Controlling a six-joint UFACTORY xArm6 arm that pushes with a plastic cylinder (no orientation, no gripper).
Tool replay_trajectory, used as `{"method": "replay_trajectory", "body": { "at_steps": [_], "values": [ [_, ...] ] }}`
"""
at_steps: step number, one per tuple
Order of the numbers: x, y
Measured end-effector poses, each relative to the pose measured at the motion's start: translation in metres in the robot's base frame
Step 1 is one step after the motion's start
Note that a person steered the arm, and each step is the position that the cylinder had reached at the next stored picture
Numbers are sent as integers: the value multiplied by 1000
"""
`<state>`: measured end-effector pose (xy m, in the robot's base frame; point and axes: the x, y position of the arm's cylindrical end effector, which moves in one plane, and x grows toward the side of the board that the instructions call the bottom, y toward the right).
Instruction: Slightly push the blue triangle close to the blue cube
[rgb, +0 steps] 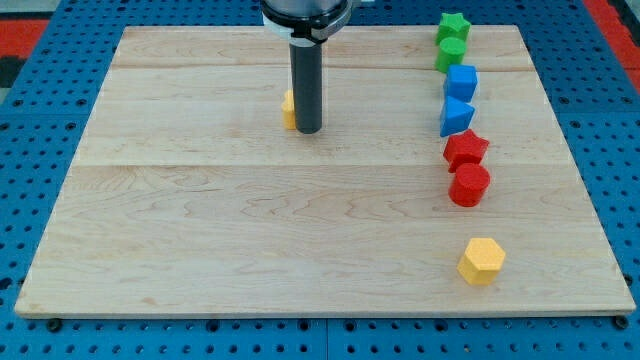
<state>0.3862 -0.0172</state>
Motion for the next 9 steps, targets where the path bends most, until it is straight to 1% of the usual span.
{"method": "replay_trajectory", "body": {
  "at_steps": [2,3,4,6,8,9],
  "values": [
    [8,7],
    [-2,85],
    [2,105],
    [3,132],
    [9,132],
    [20,132]
  ]
}}
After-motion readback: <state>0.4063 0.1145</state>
